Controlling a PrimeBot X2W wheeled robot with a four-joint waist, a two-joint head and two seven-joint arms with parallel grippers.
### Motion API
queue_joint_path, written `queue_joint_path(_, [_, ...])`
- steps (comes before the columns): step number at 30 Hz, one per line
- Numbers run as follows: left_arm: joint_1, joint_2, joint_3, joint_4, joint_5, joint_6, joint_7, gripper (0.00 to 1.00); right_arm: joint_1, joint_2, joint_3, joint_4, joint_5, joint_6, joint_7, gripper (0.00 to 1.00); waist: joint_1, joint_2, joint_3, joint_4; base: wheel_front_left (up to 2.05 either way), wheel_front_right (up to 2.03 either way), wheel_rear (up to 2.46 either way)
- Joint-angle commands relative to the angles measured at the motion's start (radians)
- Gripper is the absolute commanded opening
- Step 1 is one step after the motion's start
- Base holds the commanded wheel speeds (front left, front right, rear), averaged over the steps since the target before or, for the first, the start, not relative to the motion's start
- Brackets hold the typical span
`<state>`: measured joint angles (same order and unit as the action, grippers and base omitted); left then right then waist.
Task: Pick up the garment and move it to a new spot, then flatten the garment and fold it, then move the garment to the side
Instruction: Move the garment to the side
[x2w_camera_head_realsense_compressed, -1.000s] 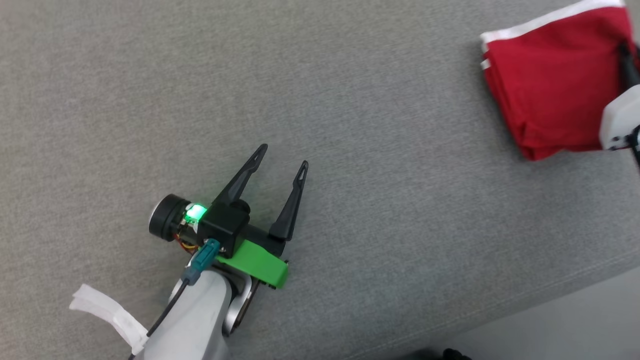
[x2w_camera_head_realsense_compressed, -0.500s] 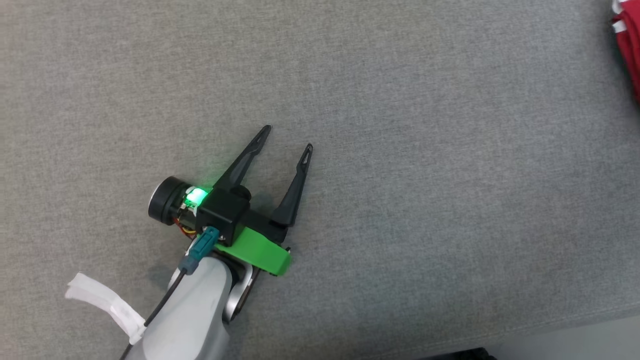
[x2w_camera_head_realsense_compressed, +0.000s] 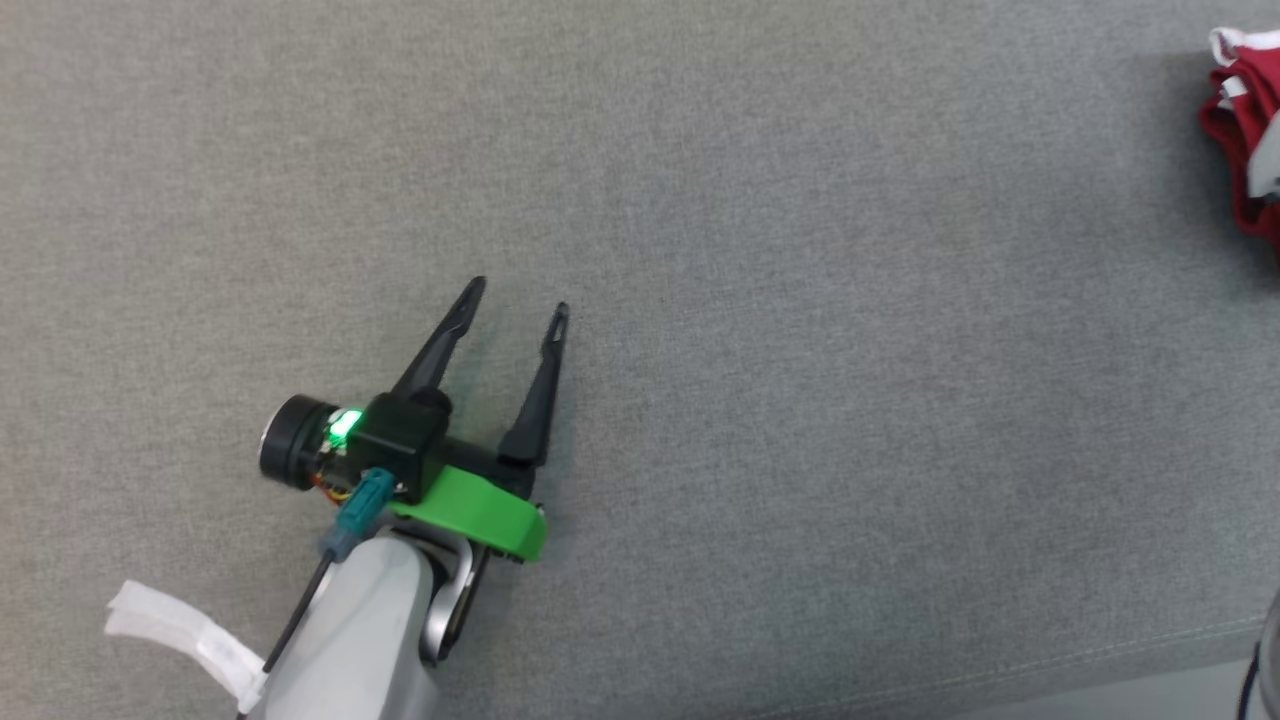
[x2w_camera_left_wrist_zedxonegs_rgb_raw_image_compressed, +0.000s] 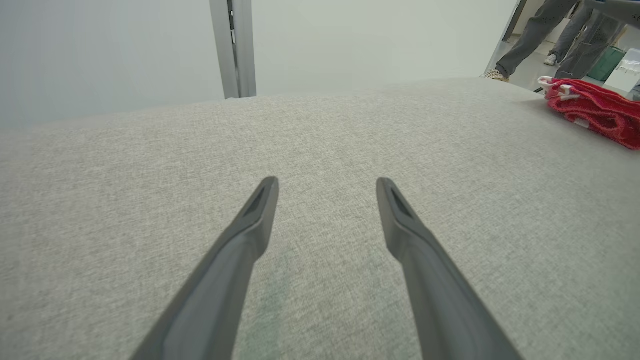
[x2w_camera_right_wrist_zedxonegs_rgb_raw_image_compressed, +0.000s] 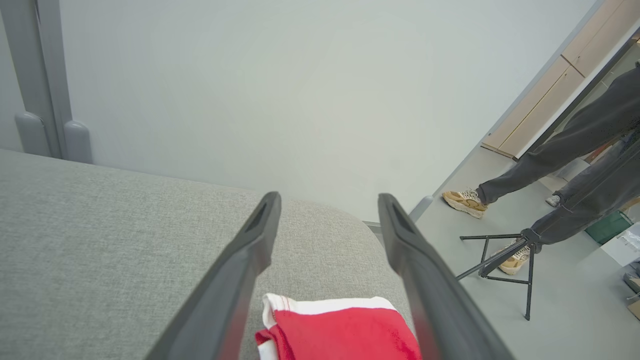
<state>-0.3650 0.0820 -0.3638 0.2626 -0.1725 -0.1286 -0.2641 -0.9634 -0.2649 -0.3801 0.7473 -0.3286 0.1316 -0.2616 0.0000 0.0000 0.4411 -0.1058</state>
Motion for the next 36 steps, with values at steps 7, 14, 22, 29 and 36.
queue_joint_path(7, [0.054,-0.012,0.097,0.033,0.02,-0.003,0.0,1.0,0.143,0.073,0.136,-0.115,0.159,-0.002,-0.004,1.0,0.0,0.0,-0.125,0.02,0.0,0.0,0.0])
queue_joint_path(14, [0.099,-0.021,0.18,0.052,0.033,-0.003,0.0,1.0,0.268,0.134,0.215,-0.174,0.267,-0.002,-0.005,1.0,0.0,0.0,-0.195,0.051,0.0,0.0,0.0])
queue_joint_path(22, [0.155,-0.028,0.257,0.067,0.042,0.009,0.0,1.0,0.415,0.186,0.246,-0.209,0.325,-0.002,-0.005,1.0,0.0,0.0,-0.268,0.078,0.0,0.0,0.0])
queue_joint_path(29, [0.231,-0.03,0.298,0.077,0.048,0.02,0.0,1.0,0.54,0.207,0.269,-0.233,0.369,-0.002,-0.005,1.0,0.0,0.0,-0.339,0.082,0.0,0.0,0.0])
queue_joint_path(36, [0.309,-0.03,0.321,0.071,0.015,0.048,0.0,1.0,0.64,0.212,0.297,-0.252,0.394,-0.002,-0.005,1.0,0.0,0.0,-0.395,0.082,0.0,0.0,0.0])
